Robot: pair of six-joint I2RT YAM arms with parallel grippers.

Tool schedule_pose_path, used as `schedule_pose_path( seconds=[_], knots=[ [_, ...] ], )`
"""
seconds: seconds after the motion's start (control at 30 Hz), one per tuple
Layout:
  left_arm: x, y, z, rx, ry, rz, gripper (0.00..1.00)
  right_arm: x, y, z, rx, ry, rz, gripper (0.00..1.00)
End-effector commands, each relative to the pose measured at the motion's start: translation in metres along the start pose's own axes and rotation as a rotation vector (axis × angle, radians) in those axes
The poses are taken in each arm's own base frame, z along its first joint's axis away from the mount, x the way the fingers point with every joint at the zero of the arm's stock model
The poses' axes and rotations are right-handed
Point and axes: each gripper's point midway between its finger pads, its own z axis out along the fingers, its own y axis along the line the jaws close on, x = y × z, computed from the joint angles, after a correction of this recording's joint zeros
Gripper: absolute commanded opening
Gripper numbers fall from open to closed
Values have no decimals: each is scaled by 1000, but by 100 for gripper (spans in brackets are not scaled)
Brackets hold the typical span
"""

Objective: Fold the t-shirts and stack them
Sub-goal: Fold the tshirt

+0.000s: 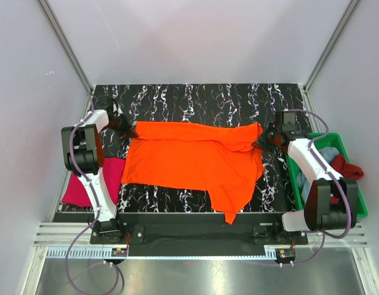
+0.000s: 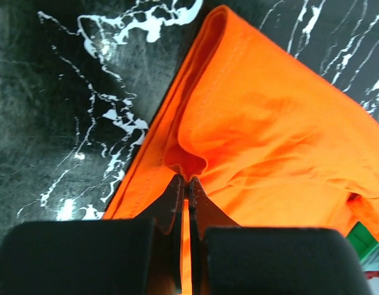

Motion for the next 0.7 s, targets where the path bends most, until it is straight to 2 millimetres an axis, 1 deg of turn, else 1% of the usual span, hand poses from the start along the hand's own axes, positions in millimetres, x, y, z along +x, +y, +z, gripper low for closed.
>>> schedule_pose_path(
  seconds=[0.0, 0.07, 0.1, 0.2, 0.23, 0.27, 0.33, 0.37, 0.4, 0.43, 0.47, 0.57, 0.63, 0.67],
  knots=[
    [-10, 1, -18, -26, -59, 44, 0, -7, 10, -9, -33, -42, -16, 0],
    [-5, 5, -15, -44, -42, 46, 0, -5, 7, -7, -24, -35, -16, 0],
    [-6, 8, -16, -58, -49, 46, 0, -5, 9, -7, -30, -34, -12, 0],
    [-8, 8, -17, -68, -56, 51, 0, -2, 9, -9, -31, -28, -4, 0],
    [-9, 8, -16, -67, -54, 49, 0, -2, 11, -12, -37, -38, -11, 0],
    [-10, 8, -16, -64, -52, 47, 0, -2, 7, -14, -15, -48, -7, 0],
    [-9, 9, -13, -70, -43, 43, 0, 0, 6, -20, 1, -64, 2, 0],
    [-9, 10, -13, -73, -44, 41, 0, 3, -3, -19, 41, -70, 8, 0],
    [-9, 11, -12, -73, -42, 42, 0, 9, -2, -20, 41, -71, 1, 0],
    [-9, 11, -12, -77, -42, 41, 0, 13, -5, -18, 51, -66, 19, 0],
    [-8, 12, -13, -77, -41, 41, 0, 25, -14, -13, 77, -47, 28, 0],
    [-9, 12, -13, -81, -43, 46, 0, 43, -18, 0, 72, -17, 75, 0],
    [-9, 12, -14, -80, -45, 47, 0, 54, -25, 10, 77, 9, 111, 0],
    [-9, 12, -13, -80, -42, 45, 0, 54, -25, 14, 76, 8, 116, 0]
  ],
)
